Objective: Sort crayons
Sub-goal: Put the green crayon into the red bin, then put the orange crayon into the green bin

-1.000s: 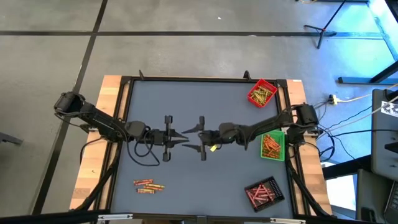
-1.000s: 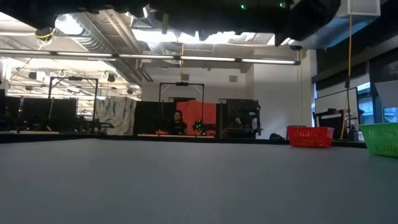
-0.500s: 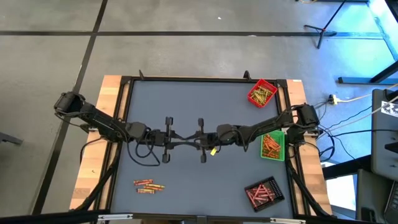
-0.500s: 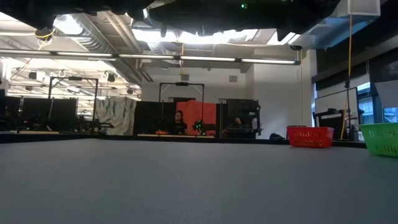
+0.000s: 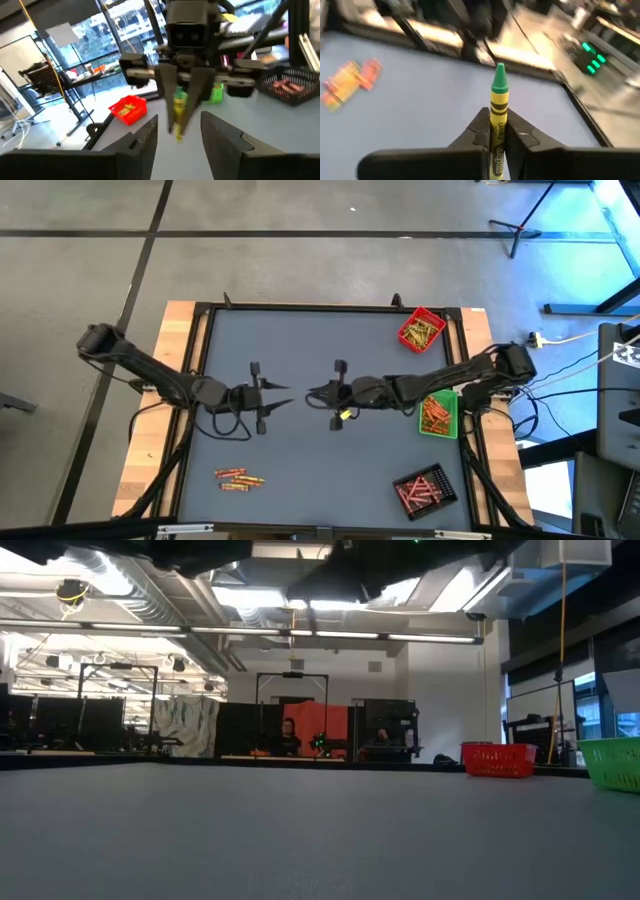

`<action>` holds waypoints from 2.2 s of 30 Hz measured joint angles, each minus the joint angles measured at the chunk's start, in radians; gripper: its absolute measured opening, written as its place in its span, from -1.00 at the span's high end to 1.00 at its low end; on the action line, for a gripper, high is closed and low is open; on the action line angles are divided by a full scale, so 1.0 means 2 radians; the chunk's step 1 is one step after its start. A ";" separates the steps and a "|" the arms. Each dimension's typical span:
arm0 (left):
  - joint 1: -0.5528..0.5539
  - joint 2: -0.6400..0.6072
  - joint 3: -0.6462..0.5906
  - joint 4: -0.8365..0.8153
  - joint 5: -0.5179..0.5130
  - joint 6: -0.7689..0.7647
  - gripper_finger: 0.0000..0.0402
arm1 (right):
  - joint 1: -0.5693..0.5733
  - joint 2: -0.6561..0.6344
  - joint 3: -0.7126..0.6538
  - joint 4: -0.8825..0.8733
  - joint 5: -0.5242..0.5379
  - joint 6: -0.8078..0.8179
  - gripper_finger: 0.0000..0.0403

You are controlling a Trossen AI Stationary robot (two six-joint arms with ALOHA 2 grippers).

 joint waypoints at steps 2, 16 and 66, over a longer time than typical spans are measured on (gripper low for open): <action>-0.004 -0.011 0.000 -0.028 -0.007 -0.001 0.34 | 0.000 -0.008 0.000 -0.037 0.034 0.001 0.93; 0.001 -0.011 0.000 -0.055 -0.038 0.005 0.35 | -0.095 -0.144 0.000 -0.453 0.205 0.171 0.93; 0.002 -0.011 0.000 -0.160 0.084 -0.093 0.35 | -0.150 -0.162 -0.066 -0.165 0.011 0.126 -0.12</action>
